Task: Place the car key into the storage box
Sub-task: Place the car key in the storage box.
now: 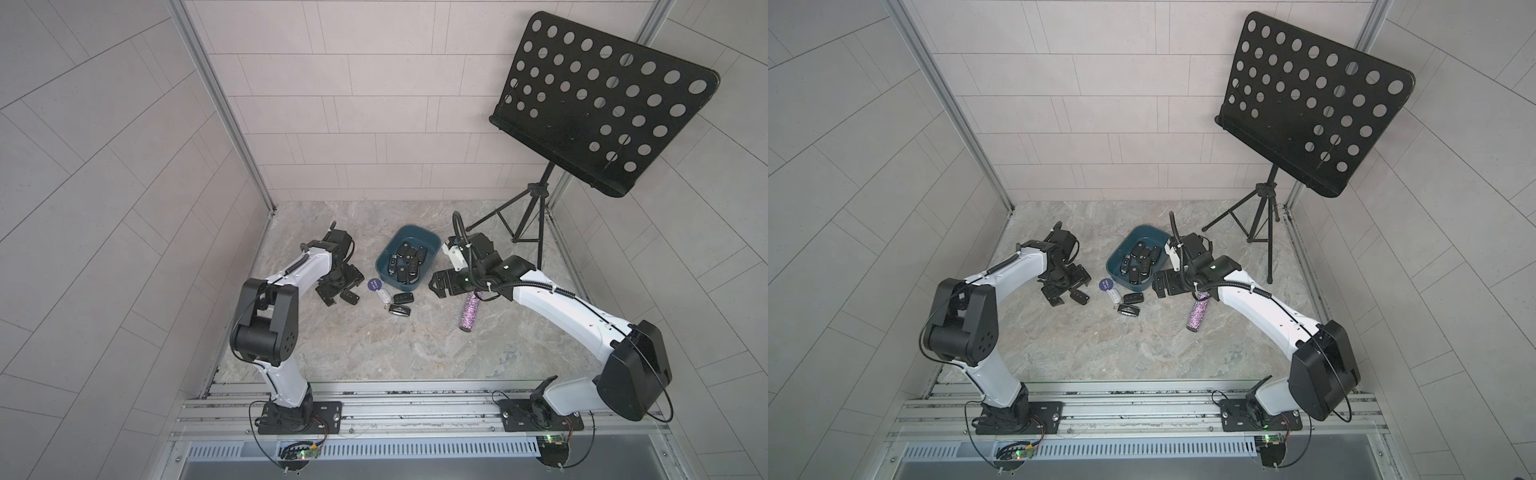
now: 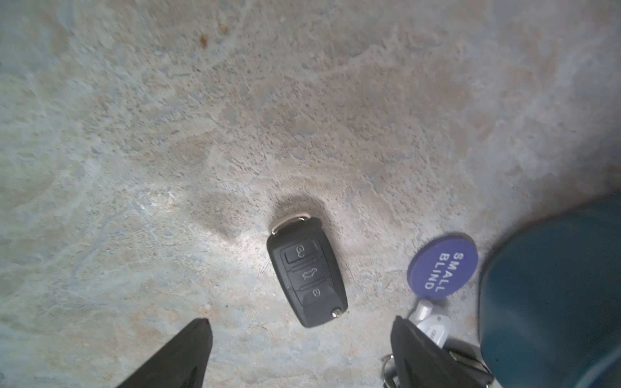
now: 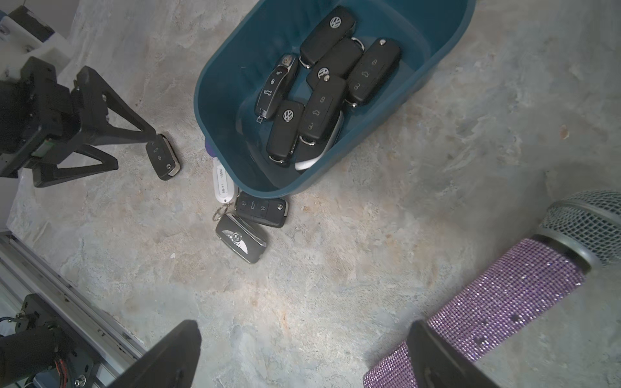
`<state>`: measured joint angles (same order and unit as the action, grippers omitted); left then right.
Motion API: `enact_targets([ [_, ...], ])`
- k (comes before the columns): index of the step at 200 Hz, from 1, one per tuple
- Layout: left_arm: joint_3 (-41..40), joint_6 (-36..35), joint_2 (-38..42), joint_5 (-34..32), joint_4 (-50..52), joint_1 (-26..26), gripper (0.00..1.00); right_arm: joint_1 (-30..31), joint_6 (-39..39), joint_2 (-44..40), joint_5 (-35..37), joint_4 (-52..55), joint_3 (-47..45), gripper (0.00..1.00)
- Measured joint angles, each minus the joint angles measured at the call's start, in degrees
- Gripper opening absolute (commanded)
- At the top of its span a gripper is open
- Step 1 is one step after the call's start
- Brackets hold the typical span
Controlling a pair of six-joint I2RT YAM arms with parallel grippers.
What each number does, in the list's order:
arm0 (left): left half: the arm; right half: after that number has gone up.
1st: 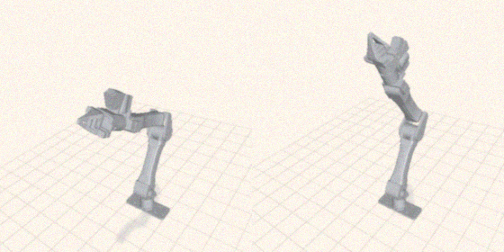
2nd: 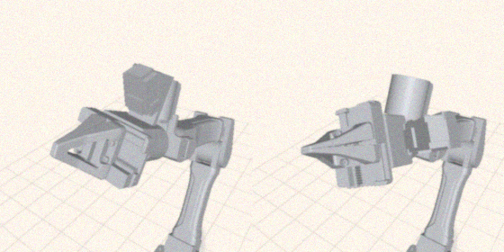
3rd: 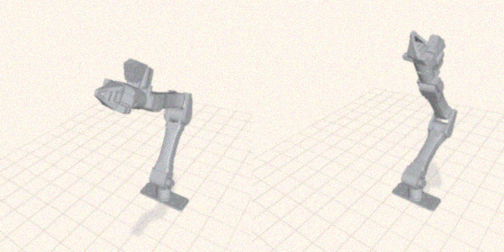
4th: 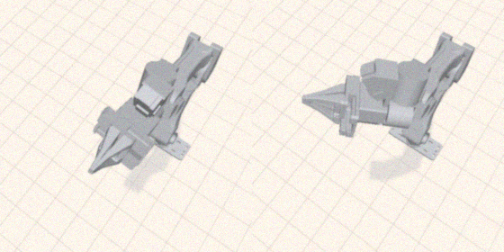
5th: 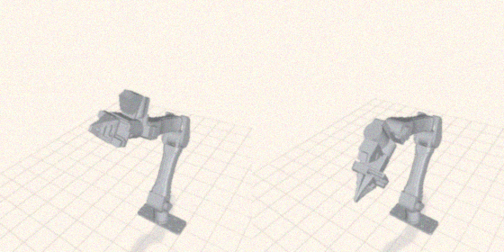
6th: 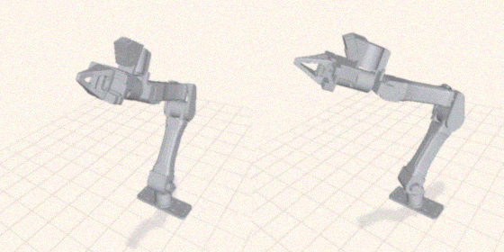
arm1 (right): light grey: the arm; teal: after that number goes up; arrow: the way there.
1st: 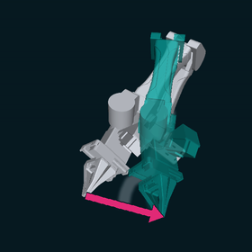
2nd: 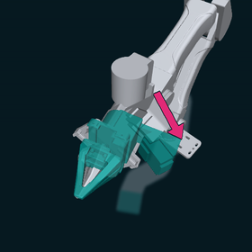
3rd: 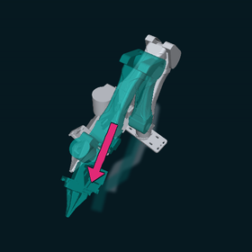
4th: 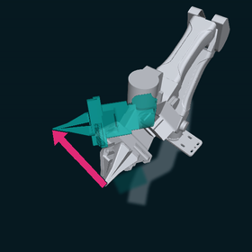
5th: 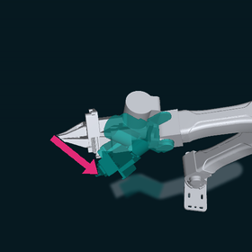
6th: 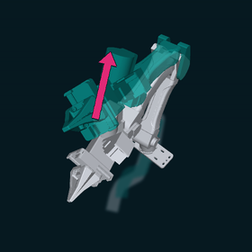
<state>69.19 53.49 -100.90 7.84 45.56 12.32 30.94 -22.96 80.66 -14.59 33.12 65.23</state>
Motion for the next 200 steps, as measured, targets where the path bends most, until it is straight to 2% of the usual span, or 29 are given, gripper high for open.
enact_targets([
  [39, 0.00, 3.13, -2.12, -0.76, -1.22, 0.09, 0.77, -0.15, 0.00, -1.88, 0.81, -0.28, -2.01, 1.00],
  [85, 0.00, 5.22, -3.54, -1.33, -3.58, 0.11, 0.72, -0.24, 0.13, -3.04, 1.51, -0.31, -2.16, 1.00],
  [200, 0.00, 5.49, -6.58, -1.97, -5.22, 0.72, 0.53, -0.26, 0.00, -3.52, 2.93, -0.09, -2.16, 1.00],
])
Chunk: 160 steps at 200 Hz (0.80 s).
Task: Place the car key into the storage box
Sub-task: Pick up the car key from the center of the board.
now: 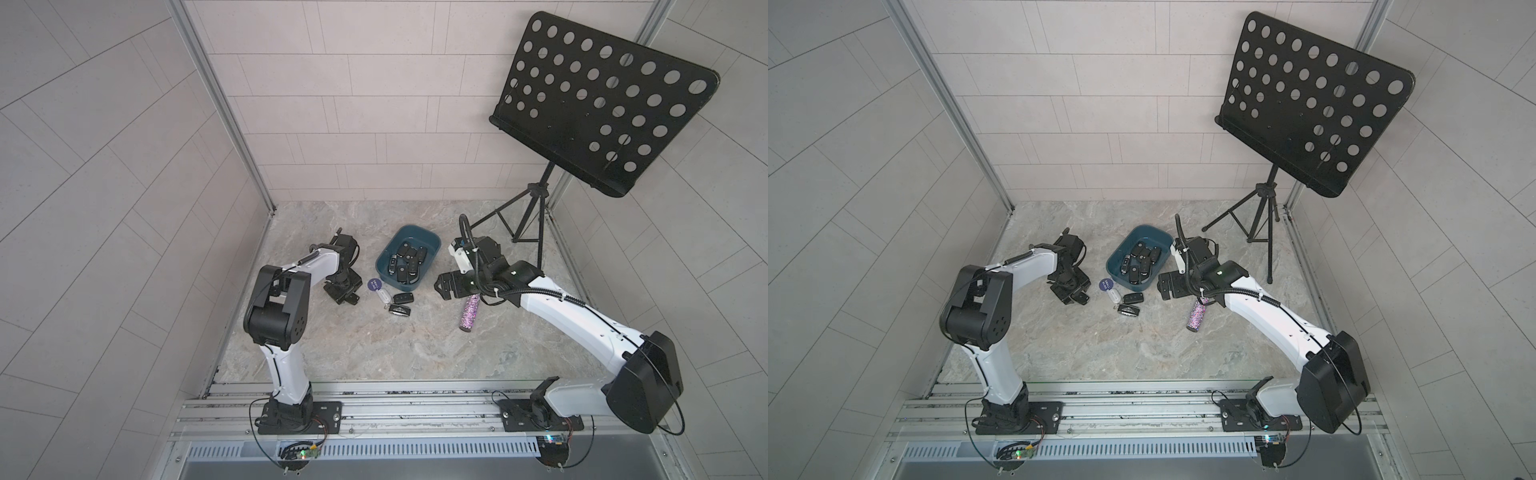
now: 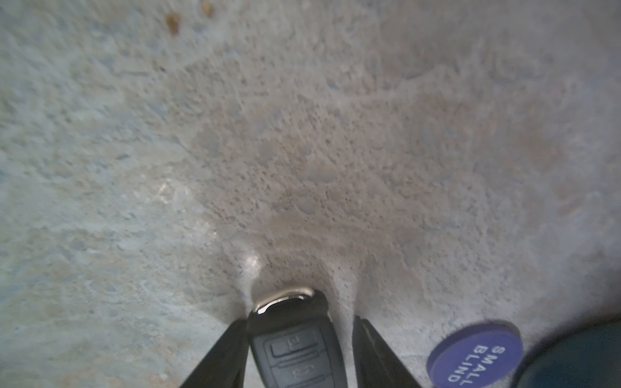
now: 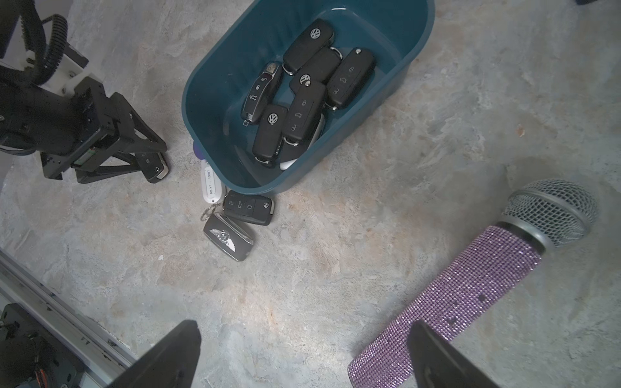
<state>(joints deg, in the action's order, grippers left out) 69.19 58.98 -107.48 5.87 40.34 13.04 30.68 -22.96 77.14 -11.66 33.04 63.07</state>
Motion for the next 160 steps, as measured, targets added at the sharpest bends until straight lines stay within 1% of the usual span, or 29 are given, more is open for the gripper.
enact_targets([
  [26, -0.04, -0.35, -0.07, -0.17, -0.04, 0.02, 0.48, 0.00, -0.20, 0.00, 0.35, 0.02, 0.00, 1.00],
  [37, -0.11, -0.42, -0.09, -0.22, -0.04, 0.02, 0.44, -0.04, -0.20, 0.00, 0.42, 0.00, 0.00, 1.00],
  [50, -0.13, -0.50, -0.09, -0.15, 0.00, 0.02, 0.42, -0.09, -0.22, 0.00, 0.48, 0.00, 0.00, 1.00],
  [62, -0.13, -0.57, -0.09, -0.15, -0.02, 0.07, 0.36, -0.11, -0.22, 0.00, 0.52, 0.02, 0.00, 1.00],
  [83, -0.13, -0.70, -0.09, -0.22, -0.11, 0.11, 0.35, -0.11, -0.22, 0.00, 0.50, 0.00, 0.00, 1.00],
  [88, -0.13, -0.72, -0.09, -0.20, -0.11, 0.11, 0.33, -0.11, -0.22, 0.00, 0.50, 0.02, 0.00, 1.00],
  [124, -0.07, -1.05, 0.02, -0.15, 0.07, 0.11, 0.33, -0.11, -0.20, 0.00, 0.50, 0.20, 0.02, 1.00],
  [160, 1.36, -2.95, 0.17, 0.26, 0.33, 0.11, 0.32, -0.26, -0.20, 0.04, 0.50, 0.26, 0.24, 1.00],
])
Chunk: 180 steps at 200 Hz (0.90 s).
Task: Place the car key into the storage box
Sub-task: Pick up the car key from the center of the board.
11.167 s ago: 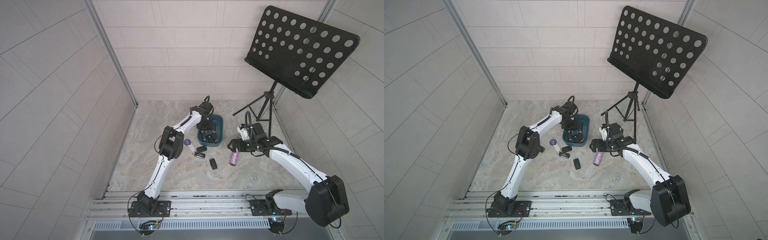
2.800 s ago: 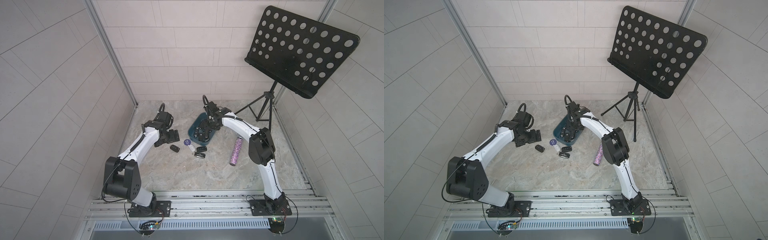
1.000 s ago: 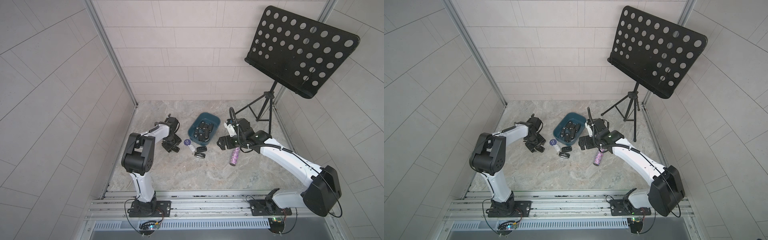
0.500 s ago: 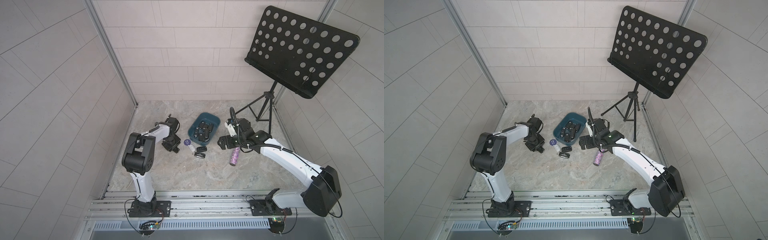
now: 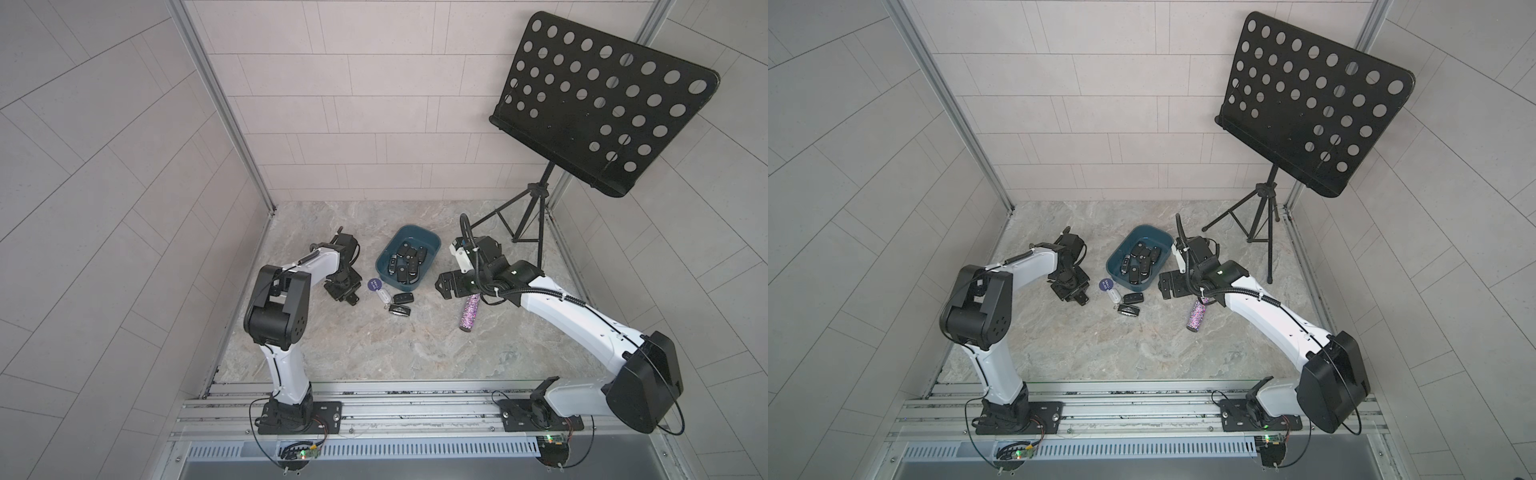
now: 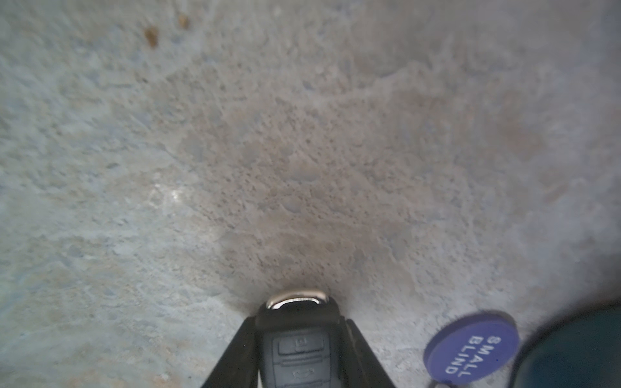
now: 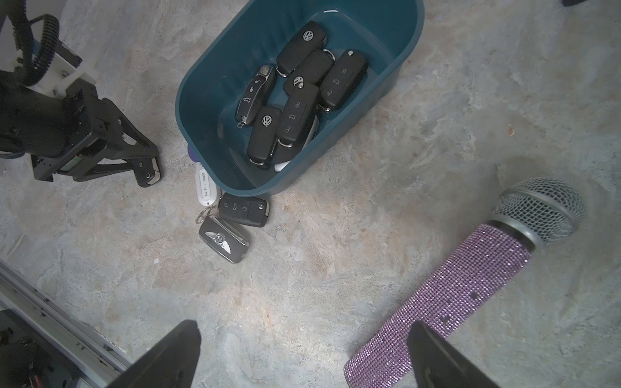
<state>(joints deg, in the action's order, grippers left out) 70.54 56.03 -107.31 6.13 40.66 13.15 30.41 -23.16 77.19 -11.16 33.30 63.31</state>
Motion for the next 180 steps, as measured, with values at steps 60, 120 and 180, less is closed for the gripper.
enact_targets([
  [60, 8.04, -3.67, 1.66, 1.09, 0.48, 0.46, 0.33, -0.96, 0.00, 0.26, -0.61, -0.02, 0.13, 1.00],
  [120, 19.74, -10.47, 1.66, -0.48, 2.62, 5.44, 0.34, -2.25, 0.07, 1.14, -1.46, 0.63, 0.15, 1.00],
  [180, 35.85, -21.20, -5.99, -3.48, 7.21, 13.66, 0.34, -2.84, 0.50, 1.14, -1.81, 1.53, 0.15, 1.00],
])
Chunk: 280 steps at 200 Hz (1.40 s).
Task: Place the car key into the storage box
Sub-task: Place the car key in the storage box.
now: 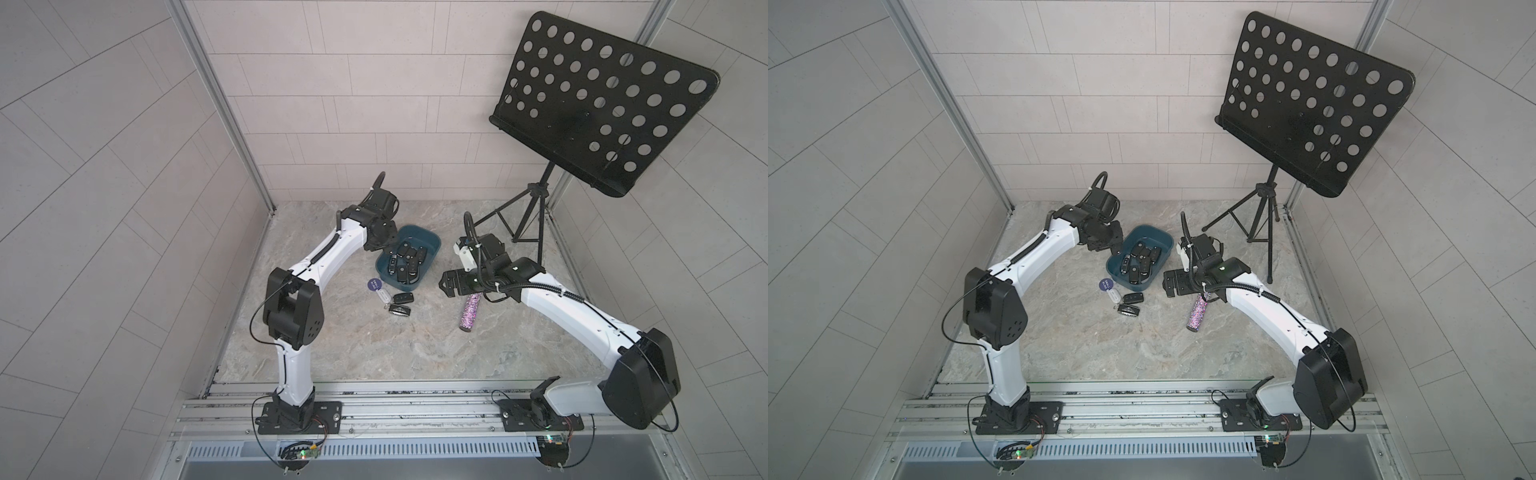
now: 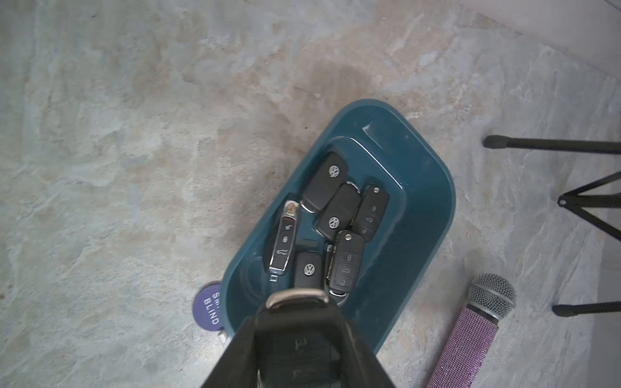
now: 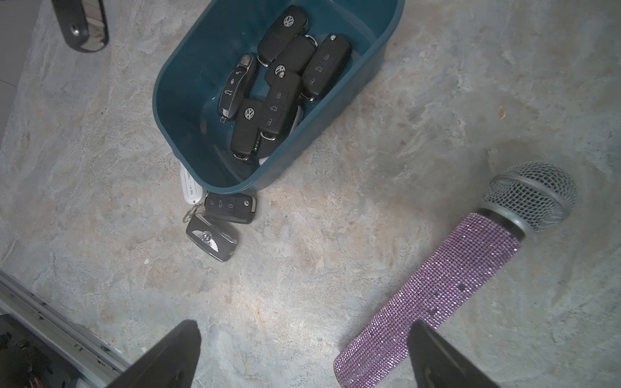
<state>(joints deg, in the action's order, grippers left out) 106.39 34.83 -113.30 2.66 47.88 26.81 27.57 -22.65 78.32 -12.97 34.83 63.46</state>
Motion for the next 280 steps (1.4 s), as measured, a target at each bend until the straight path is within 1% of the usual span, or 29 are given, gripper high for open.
enact_targets([
  [30, 6.01, -4.98, -6.38, -0.26, 3.19, 1.95, 0.34, -0.13, 0.15, 0.00, -0.13, 0.22, 0.00, 1.00],
  [97, 11.28, -12.41, -15.34, 0.50, 8.28, 2.03, 0.34, -0.37, 0.15, 0.00, -0.11, 0.37, 0.00, 1.00],
  [144, 13.49, -14.84, -18.56, 0.59, 9.66, 2.23, 0.36, -0.37, 0.11, -0.26, -0.04, 0.61, -0.17, 1.00],
  [202, 14.25, -15.41, -21.57, 1.16, 10.01, 2.25, 0.36, -0.63, -0.46, -2.99, 0.92, 1.57, -1.31, 1.00],
  [215, 14.25, -15.39, -22.05, 1.40, 10.08, 2.25, 0.38, -0.63, -0.59, -3.50, 1.36, 1.77, -1.79, 1.00],
  [262, 15.23, -14.95, -22.29, 2.51, 10.75, 2.27, 0.60, -0.63, -0.66, -3.85, 1.09, 1.77, -2.36, 1.00],
  [280, 16.04, -14.82, -22.25, 3.39, 11.04, 2.27, 0.65, -0.63, -0.31, -3.87, 0.26, 0.92, -3.43, 1.00],
])
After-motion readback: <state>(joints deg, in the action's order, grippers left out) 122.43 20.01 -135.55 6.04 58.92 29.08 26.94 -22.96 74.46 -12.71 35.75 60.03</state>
